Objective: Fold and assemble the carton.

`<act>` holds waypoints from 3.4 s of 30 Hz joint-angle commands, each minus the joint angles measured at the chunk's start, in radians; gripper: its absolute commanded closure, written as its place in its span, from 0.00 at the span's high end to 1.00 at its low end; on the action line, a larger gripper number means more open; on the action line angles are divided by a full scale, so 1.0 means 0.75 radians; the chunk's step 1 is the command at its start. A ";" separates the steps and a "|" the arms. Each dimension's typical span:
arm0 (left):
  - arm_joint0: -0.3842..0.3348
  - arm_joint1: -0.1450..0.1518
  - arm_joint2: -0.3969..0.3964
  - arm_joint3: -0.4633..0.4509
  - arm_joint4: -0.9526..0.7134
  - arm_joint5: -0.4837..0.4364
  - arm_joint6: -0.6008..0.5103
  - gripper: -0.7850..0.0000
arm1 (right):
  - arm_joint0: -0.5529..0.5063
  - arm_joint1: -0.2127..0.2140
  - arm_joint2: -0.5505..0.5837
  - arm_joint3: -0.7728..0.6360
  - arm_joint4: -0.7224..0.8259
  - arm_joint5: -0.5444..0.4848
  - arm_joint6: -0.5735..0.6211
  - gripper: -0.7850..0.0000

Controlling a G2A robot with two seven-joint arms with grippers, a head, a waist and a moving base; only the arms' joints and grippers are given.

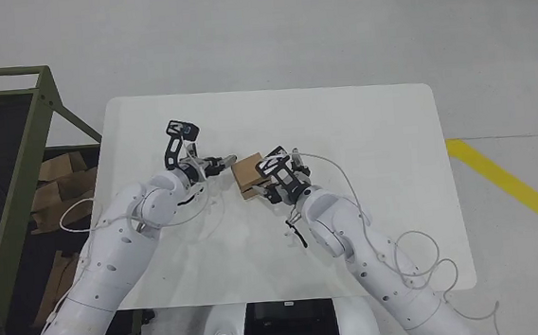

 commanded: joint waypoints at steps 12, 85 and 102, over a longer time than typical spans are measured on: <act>0.003 -0.008 -0.008 0.013 0.019 -0.026 -0.006 1.00 | -0.017 -0.001 0.014 -0.006 -0.012 -0.010 -0.007 1.00; 0.071 -0.020 -0.050 -0.063 0.066 -0.250 -0.028 1.00 | -0.027 -0.027 0.084 0.008 0.060 0.046 -0.062 1.00; 0.075 -0.024 -0.059 -0.066 0.071 -0.259 -0.033 1.00 | -0.016 -0.041 0.091 0.077 0.096 0.106 -0.082 1.00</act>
